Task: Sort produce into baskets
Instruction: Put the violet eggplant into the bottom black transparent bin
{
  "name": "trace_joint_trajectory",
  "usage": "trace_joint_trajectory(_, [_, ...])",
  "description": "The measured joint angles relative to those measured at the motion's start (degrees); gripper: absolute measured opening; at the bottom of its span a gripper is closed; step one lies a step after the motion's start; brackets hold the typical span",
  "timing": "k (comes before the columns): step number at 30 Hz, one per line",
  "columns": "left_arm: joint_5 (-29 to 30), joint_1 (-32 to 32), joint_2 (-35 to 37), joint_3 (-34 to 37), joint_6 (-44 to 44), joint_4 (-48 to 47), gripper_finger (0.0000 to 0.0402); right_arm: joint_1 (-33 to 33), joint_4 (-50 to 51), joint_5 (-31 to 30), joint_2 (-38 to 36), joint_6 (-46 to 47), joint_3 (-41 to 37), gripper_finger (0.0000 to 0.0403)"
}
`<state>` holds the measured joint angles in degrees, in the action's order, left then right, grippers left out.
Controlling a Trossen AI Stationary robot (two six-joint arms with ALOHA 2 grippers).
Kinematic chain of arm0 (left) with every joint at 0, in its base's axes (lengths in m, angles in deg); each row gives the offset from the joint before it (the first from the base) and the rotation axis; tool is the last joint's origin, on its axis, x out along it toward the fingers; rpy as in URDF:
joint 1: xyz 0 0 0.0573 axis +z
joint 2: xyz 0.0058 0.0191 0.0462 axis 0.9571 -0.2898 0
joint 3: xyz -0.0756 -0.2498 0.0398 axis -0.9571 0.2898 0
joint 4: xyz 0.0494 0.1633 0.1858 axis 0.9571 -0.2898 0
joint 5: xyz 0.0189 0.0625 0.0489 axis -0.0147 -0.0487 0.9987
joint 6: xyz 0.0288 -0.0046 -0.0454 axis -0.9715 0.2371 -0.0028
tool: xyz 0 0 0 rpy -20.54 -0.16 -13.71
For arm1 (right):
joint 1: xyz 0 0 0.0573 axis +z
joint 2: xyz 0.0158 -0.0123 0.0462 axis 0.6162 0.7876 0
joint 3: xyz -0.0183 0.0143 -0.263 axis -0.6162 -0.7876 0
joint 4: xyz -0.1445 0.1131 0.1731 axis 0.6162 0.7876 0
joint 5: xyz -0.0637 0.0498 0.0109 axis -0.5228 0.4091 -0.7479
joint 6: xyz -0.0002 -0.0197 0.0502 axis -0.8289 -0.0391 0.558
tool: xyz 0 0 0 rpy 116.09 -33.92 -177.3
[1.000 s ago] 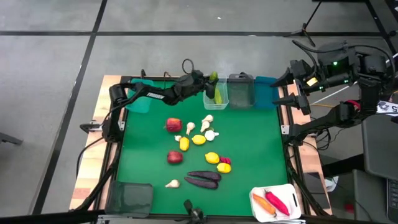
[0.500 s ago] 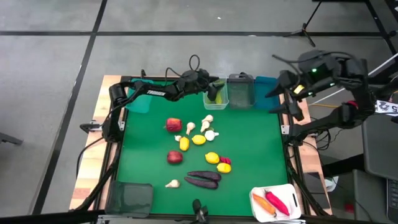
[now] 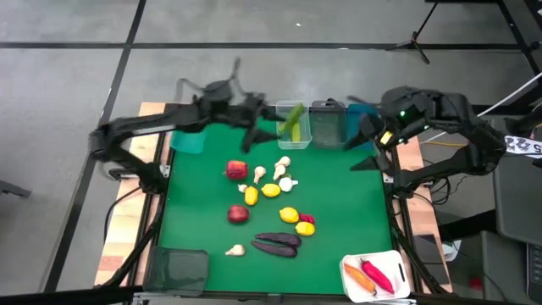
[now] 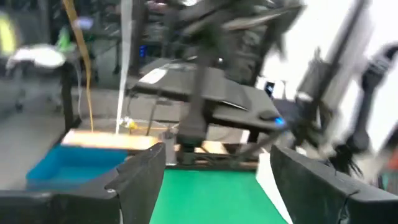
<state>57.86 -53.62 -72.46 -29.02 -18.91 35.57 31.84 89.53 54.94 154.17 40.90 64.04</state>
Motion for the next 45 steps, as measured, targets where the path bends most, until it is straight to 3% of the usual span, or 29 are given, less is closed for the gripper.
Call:
trace_joint_trajectory(3, [7.1,-6.8,9.8,0.0,-3.5,-10.4,0.0279,5.5,-6.8,-3.5,-0.1,0.0,-3.4,0.0324])
trace_joint_trajectory(9, [29.3,-24.3,22.9,0.0,-3.2,-23.9,0.0278,13.2,-22.9,-16.4,1.6,-3.2,-12.6,0.0324])
trace_joint_trajectory(17, [47.9,-44.6,27.6,4.4,5.5,-31.4,0.0278,15.7,-45.0,-23.2,10.9,-4.6,-22.5,0.0324])
trace_joint_trajectory(22, [58.6,-52.3,26.5,7.3,7.4,-32.5,0.0278,17.1,-53.6,-22.6,21.4,-3.8,-23.4,0.0324])
trace_joint_trajectory(35, [67.0,-58.3,26.3,8.4,11.1,-34.5,0.0278,27.5,-54.0,-27.7,36.7,5.3,-23.4,0.0324])
trace_joint_trajectory(45, [68.2,-58.6,26.2,8.4,12.3,-34.7,0.0278,28.6,-53.5,-29.2,43.9,10.1,-23.4,0.0324])
